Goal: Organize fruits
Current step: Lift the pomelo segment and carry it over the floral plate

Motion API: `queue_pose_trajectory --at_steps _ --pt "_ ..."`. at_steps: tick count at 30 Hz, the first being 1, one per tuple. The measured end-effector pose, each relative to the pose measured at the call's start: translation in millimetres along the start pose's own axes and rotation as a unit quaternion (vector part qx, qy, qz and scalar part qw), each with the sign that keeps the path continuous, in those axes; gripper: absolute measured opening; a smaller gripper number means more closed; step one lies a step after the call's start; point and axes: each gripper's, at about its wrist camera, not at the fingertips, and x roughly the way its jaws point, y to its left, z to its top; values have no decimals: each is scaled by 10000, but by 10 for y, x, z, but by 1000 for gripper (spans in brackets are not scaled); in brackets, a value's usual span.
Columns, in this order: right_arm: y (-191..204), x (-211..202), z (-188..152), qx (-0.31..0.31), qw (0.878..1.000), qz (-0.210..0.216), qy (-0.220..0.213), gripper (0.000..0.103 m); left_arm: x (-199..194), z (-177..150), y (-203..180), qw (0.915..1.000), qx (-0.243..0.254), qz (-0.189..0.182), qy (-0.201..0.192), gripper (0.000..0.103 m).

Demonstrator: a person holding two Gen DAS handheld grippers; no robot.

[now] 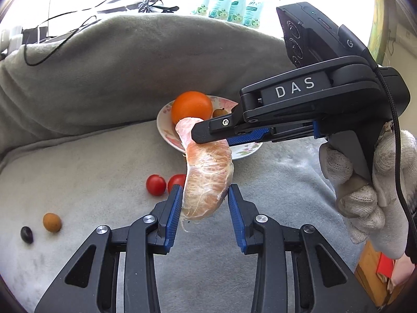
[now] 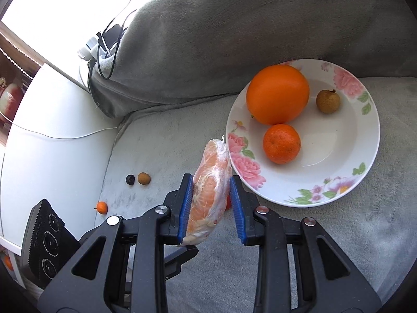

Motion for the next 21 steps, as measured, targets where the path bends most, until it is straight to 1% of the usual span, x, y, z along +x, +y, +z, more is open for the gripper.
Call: queue_pose_trajectory --at_steps 2,3,5,6,17,18,21 --pt "-72 -62 16 46 10000 -36 -53 30 57 43 -71 10000 51 -49 -3 34" --pt "-110 -97 26 68 9999 -51 -80 30 149 109 -63 9999 79 -72 2 34" --pt "-198 -170 48 112 9998 -75 -135 30 189 210 -46 9998 135 -114 0 34" --pt "-238 -202 58 138 9997 -83 -161 30 246 268 -110 9998 165 -131 1 34" --pt "-668 -412 188 413 9984 -156 -352 30 691 564 -329 9992 302 -248 33 34" --pt "-682 -407 211 434 9982 -171 -364 30 647 615 -334 9992 312 -253 45 34" --pt "-802 -441 261 509 9978 -176 -399 30 709 664 -362 9990 352 -268 67 34"
